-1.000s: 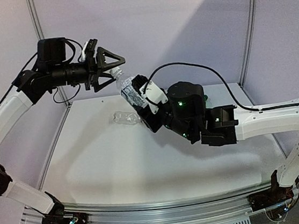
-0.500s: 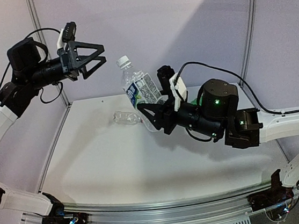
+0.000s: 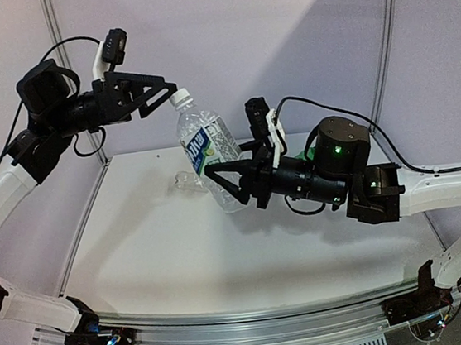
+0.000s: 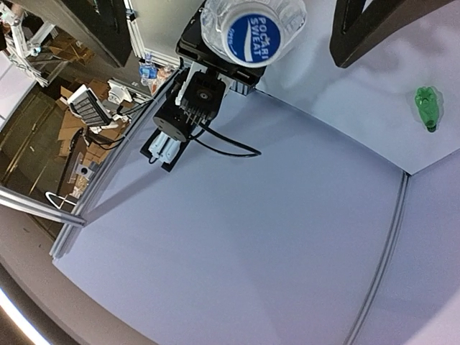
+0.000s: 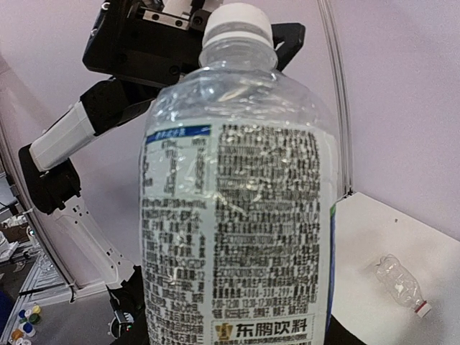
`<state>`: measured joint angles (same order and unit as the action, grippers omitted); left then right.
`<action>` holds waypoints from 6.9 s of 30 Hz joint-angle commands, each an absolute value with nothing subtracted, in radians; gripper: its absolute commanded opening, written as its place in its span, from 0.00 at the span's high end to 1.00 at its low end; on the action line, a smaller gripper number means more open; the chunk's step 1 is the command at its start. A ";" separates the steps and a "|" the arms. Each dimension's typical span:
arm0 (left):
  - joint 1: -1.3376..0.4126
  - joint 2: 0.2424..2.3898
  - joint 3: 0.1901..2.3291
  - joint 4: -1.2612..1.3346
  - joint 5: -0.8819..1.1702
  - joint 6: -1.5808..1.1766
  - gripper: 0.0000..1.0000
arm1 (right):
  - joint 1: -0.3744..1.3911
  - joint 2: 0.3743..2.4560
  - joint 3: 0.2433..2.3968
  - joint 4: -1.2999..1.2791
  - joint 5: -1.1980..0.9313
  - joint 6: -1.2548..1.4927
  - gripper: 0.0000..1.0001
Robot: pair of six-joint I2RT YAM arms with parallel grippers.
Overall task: Unscrew the bottle caps
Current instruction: Unscrew the bottle cap from the plastic bottle.
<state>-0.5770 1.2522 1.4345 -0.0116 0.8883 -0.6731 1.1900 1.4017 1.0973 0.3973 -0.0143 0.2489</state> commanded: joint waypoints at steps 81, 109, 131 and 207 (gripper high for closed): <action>-0.759 1.359 1.735 -0.556 0.223 -0.657 0.01 | 1.178 1.432 1.111 0.361 0.349 0.084 1.00; -0.551 1.196 1.328 0.161 0.893 -0.716 0.02 | 1.144 1.397 1.152 0.355 -0.196 0.301 1.00; -0.604 1.253 1.331 0.139 0.910 -0.711 0.24 | 1.138 1.407 1.172 0.334 -0.235 0.315 1.00; -0.678 1.324 1.676 -0.495 0.415 -0.629 0.01 | 1.223 1.435 1.144 0.350 0.489 -0.015 1.00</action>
